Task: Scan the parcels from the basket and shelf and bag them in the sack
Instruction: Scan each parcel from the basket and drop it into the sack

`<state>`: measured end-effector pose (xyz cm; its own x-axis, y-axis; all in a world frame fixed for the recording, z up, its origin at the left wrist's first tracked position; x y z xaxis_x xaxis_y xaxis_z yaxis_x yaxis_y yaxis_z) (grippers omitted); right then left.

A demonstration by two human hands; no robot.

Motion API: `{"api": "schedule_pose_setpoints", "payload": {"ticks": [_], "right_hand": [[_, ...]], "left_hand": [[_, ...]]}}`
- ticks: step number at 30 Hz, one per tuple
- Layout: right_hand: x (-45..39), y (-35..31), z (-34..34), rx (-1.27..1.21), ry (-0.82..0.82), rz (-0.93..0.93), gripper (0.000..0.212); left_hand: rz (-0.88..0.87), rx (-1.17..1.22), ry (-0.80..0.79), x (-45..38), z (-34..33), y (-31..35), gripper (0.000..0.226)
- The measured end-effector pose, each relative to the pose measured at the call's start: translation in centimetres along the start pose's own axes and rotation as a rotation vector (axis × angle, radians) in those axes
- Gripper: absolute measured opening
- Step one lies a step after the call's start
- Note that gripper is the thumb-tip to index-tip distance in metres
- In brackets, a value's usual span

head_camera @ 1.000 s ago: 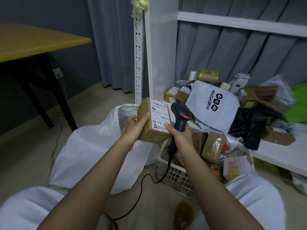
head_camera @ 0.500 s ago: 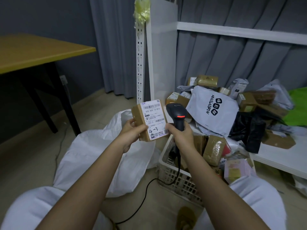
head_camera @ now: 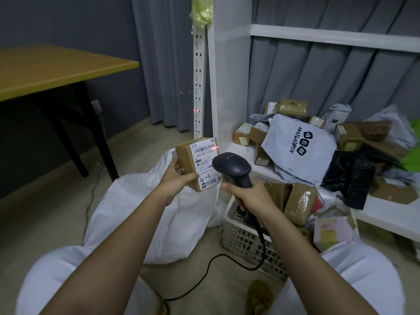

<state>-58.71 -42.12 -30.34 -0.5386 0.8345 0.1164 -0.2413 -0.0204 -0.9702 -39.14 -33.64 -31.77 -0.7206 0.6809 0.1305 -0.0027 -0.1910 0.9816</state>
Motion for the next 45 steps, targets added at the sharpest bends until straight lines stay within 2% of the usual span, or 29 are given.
{"api": "schedule_pose_setpoints", "payload": {"ticks": [11, 14, 17, 19, 24, 28, 30, 32, 35, 37, 39, 41, 43, 45], "right_hand": [[-0.5, 0.8, -0.3, -0.036, -0.012, -0.034, 0.028], [-1.2, 1.8, -0.1, -0.127, 0.049, -0.071, 0.015], [-2.3, 3.7, 0.0, -0.212, 0.155, -0.165, 0.027], [-3.1, 5.0, -0.5, -0.235, 0.175, -0.200, 0.030], [-4.5, 8.5, -3.5, -0.292, 0.073, -0.266, 0.033], [-5.8, 12.2, -5.2, -0.286, 0.059, -0.335, 0.052], [-6.7, 13.9, -5.9, -0.292, 0.101, -0.365, 0.057], [-7.7, 15.4, -6.5, -0.297, 0.174, -0.396, 0.060], [-9.5, 16.9, -7.3, -0.281, 0.273, -0.434, 0.075], [-11.2, 17.3, -7.7, -0.277, 0.320, -0.426, 0.064], [-12.9, 17.2, -8.0, -0.272, 0.338, -0.414, 0.058], [-14.6, 16.9, -8.6, -0.261, 0.328, -0.396, 0.057], [-16.2, 16.7, -9.2, -0.241, 0.311, -0.389, 0.058], [-17.5, 16.9, -9.8, -0.211, 0.299, -0.391, 0.061]], "left_hand": [[0.007, -0.007, 0.002, -0.4, 0.4, -0.8, 0.070], [0.048, 0.056, -0.020, -0.8, 0.8, -1.8, 0.054], [0.159, 0.241, -0.054, -0.5, 0.6, -3.2, 0.027], [0.223, 0.326, -0.092, -0.2, -0.1, -4.4, 0.019], [0.320, 0.309, -0.202, -0.1, -1.9, -8.7, 0.025], [0.419, 0.323, -0.240, -1.2, -1.9, -12.7, 0.029], [0.456, 0.295, -0.191, -2.4, -1.6, -14.5, 0.042], [0.469, 0.224, 0.000, -4.5, -0.7, -16.4, 0.053], [0.328, -0.065, 0.311, -8.4, 1.4, -17.9, 0.048], [0.147, -0.421, 0.357, -11.1, 1.9, -17.4, 0.037], [-0.038, -0.824, 0.283, -13.7, 1.2, -16.6, 0.050], [-0.236, -1.337, 0.112, -15.8, 0.1, -16.3, 0.061], [-0.461, -1.683, -0.023, -17.8, -0.8, -17.0, 0.056], [-0.511, -1.911, -0.124, -19.8, -1.0, -17.9, 0.044]]}}
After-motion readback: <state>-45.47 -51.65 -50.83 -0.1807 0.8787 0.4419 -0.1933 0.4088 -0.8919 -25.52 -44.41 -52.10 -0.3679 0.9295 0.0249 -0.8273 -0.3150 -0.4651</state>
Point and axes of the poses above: each hand's wrist, its own x-axis away from the middle knuckle, its own z-axis out of the back of the hand, y = z × x, the point moved 6 cm from there along -x, towards the middle knuckle, and after that the axes turned 4 degrees about y, right-handed, at the moved point
